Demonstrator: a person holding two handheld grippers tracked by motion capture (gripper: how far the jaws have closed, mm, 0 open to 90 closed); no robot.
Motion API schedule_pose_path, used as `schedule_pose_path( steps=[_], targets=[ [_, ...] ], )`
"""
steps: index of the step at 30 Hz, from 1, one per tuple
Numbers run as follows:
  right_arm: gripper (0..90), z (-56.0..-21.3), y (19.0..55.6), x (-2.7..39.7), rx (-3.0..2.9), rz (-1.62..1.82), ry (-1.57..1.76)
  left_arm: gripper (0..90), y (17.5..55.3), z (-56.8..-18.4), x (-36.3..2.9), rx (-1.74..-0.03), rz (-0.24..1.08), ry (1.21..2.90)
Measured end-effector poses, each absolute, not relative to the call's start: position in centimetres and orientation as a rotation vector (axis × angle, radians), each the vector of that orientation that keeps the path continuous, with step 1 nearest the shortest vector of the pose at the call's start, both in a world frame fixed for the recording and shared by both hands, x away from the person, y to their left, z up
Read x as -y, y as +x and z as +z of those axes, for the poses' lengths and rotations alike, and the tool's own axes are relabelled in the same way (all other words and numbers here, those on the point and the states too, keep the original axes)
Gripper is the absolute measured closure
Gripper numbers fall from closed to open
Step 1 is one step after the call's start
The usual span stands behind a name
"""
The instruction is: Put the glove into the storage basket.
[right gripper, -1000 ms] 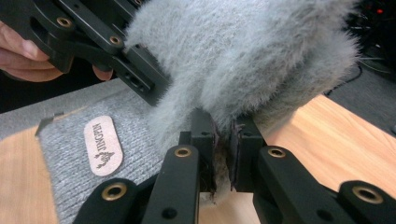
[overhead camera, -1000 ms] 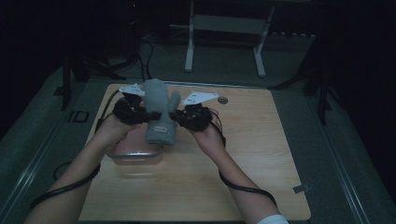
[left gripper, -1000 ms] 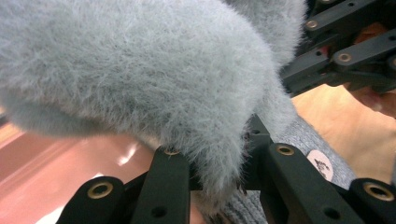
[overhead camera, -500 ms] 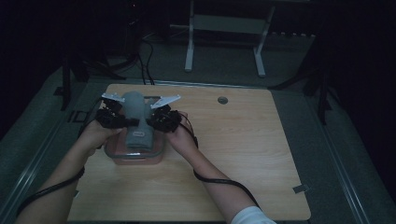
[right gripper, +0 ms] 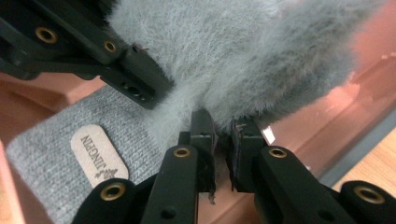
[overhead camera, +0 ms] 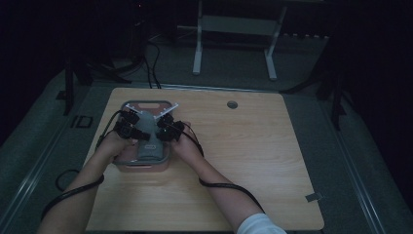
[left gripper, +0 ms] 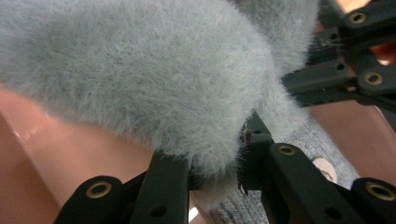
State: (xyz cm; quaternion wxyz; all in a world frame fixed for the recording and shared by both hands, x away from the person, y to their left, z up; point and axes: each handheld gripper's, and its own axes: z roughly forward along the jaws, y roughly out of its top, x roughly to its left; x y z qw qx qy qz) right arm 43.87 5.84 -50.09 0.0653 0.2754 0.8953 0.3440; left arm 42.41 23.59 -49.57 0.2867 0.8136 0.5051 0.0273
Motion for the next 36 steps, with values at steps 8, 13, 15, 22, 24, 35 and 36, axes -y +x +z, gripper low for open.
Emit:
schedule_pose_path(
  steps=[8, 13, 15, 22, 24, 35, 36],
  targets=[
    [69.0, -49.6, 43.9, -6.0, -2.713, 1.007, 0.811, 72.6, 43.1, -51.2, -22.9, -1.386, 0.102, 2.254],
    [65.0, -48.8, 43.9, -5.3, -2.701, 1.044, 0.796, 59.9, 43.1, -51.1, -22.5, -1.411, 0.183, 2.282],
    [59.3, -48.2, 43.9, -4.9, -2.704, 1.071, 0.791, 48.0, 43.0, -50.7, -22.8, -1.421, 0.218, 2.255],
    [38.3, -46.8, 43.7, -3.9, -2.709, 1.126, 0.756, 19.1, 41.2, -47.1, -24.0, -1.342, 0.353, 2.103],
    [34.0, -46.5, 43.5, -3.7, -2.710, 1.138, 0.735, 17.4, 40.3, -46.4, -23.9, -1.306, 0.410, 2.065],
    [19.0, -45.1, 41.4, -0.7, -2.712, 1.235, 0.654, 16.0, 35.2, -45.3, -22.2, -1.095, 0.391, 1.993],
    [19.0, -45.1, 41.4, -0.7, -2.712, 1.235, 0.654, 16.0, 35.2, -45.3, -22.2, -1.095, 0.391, 1.993]
  ],
)
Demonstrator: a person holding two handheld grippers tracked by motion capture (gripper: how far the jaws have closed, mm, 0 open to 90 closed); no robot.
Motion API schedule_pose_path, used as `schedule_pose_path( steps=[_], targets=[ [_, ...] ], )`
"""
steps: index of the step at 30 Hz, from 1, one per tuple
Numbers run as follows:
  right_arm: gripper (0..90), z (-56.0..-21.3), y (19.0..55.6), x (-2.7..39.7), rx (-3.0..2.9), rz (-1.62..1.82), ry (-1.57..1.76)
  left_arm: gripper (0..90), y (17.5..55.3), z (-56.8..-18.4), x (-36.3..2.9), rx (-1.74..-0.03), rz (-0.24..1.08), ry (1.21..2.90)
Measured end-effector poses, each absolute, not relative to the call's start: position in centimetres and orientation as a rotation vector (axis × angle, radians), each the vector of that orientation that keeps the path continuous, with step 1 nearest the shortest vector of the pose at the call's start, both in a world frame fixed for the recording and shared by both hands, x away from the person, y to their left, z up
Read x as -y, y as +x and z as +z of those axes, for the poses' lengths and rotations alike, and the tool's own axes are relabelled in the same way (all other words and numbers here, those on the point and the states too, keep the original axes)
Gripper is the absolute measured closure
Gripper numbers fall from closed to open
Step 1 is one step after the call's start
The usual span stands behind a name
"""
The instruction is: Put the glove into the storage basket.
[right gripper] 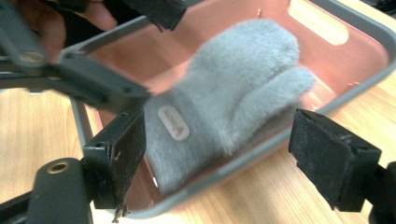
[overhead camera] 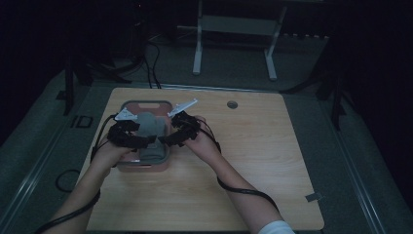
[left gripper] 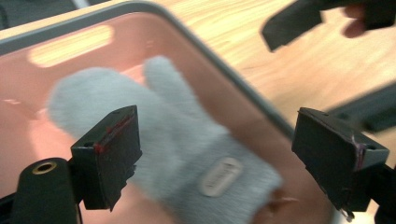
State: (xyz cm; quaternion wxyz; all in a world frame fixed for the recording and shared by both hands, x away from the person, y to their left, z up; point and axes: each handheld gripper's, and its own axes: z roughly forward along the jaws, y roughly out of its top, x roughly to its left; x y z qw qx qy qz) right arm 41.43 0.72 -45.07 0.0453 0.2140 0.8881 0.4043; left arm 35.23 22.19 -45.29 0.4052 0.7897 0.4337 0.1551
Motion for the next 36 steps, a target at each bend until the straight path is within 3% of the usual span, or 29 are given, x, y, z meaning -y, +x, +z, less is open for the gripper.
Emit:
schedule_pose_path(
  steps=[14, 29, 36],
  targets=[
    [18.9, -45.4, 37.9, 2.9, -2.700, 1.247, 0.552, 16.0, 28.9, -43.7, -18.2, -0.845, 0.314, 1.955],
    [17.6, -49.3, 35.7, 7.6, -2.692, 1.209, 0.575, 16.0, 26.2, -48.4, -13.9, -0.626, 0.196, 2.031],
    [17.4, -51.7, 35.1, 9.6, -2.688, 1.209, 0.574, 16.0, 25.8, -50.5, -11.9, -0.542, 0.212, 2.137]
  ],
)
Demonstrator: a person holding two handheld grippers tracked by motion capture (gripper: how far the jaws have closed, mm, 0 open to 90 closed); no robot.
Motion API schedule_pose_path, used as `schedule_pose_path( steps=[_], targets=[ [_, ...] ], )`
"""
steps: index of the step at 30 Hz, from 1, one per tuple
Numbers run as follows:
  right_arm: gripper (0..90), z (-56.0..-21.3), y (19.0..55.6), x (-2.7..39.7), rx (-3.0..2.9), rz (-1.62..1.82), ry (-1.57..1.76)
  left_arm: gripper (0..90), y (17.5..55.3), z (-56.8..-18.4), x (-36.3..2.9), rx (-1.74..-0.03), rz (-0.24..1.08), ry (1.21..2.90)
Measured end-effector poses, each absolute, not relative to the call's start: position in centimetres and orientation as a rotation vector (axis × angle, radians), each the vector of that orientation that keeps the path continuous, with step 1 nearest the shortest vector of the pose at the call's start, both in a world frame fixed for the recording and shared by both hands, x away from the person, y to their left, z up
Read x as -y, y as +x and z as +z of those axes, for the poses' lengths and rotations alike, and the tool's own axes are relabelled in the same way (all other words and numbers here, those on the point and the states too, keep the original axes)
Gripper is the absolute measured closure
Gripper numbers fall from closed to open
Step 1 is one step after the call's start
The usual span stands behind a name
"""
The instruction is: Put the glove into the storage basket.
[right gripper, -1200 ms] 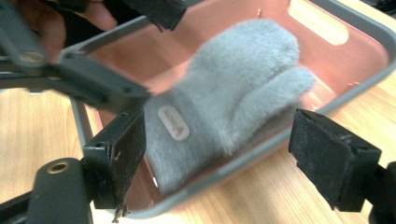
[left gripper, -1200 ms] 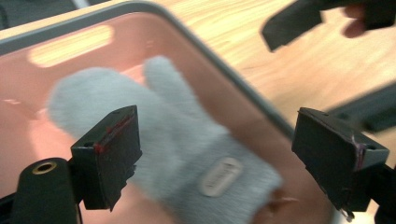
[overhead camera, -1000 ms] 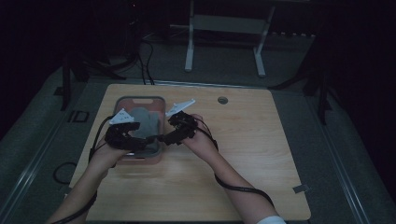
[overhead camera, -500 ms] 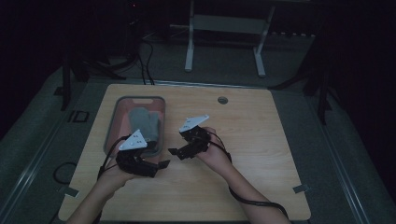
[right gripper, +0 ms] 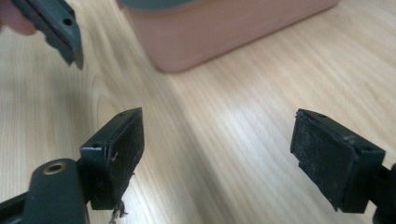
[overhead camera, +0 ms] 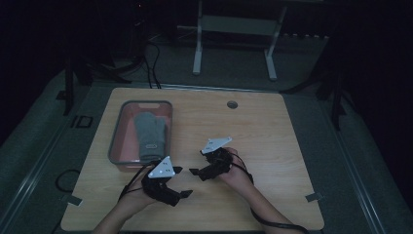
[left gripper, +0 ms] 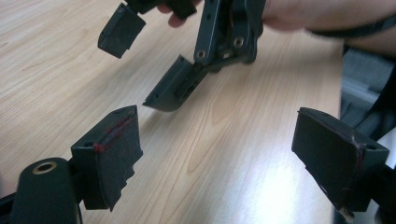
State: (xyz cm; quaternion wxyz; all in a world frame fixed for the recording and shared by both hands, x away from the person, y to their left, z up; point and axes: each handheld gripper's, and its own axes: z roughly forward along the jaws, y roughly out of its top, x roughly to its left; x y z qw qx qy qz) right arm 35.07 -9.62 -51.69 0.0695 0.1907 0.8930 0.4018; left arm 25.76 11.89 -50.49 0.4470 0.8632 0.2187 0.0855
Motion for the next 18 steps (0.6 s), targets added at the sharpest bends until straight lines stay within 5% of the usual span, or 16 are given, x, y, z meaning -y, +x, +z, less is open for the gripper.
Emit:
schedule_pose_path(
  steps=[18],
  targets=[
    [15.2, -55.4, 33.9, 13.0, -2.679, 1.172, 0.516, 16.0, 26.1, -54.0, -10.1, -0.551, 0.099, 2.152]
  ],
)
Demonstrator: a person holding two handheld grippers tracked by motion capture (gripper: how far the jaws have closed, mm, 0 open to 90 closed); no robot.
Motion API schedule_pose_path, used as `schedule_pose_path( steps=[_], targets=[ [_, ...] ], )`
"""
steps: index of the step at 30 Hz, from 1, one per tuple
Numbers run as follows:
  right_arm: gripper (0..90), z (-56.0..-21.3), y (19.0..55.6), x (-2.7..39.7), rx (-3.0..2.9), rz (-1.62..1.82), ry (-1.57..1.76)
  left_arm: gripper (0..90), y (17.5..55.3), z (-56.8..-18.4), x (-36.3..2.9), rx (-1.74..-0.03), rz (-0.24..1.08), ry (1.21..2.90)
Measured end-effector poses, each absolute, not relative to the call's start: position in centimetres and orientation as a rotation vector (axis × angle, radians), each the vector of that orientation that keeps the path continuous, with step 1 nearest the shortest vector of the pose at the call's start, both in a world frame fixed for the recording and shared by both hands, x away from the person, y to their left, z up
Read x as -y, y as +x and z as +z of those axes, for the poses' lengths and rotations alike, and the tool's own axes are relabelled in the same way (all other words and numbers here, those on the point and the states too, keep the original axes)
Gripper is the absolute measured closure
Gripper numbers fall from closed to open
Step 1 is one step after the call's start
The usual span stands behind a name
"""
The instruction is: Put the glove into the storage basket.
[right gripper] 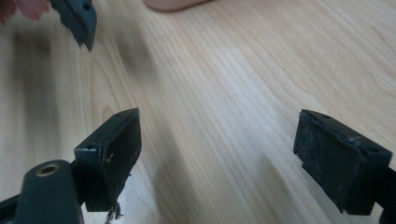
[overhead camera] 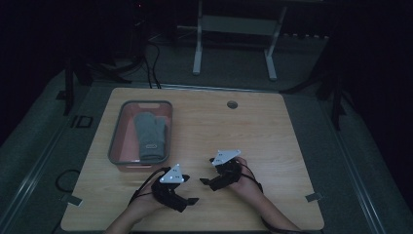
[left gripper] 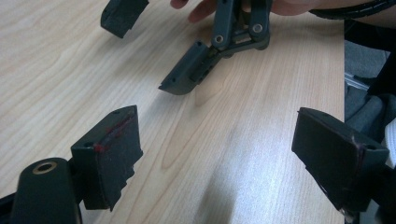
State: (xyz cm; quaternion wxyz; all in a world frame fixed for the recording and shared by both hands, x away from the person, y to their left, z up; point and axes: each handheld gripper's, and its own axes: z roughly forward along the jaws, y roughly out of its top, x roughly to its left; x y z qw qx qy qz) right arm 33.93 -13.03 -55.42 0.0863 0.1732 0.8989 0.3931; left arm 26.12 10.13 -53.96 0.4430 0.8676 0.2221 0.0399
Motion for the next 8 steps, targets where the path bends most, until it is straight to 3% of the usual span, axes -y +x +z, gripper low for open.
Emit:
schedule_pose_path(
  steps=[8],
  targets=[
    [15.2, -55.88, 33.93, 13.54, -2.666, 1.176, 0.533, 16.0, 25.94, -54.60, -10.04, -0.544, 0.076, 2.167]
  ],
)
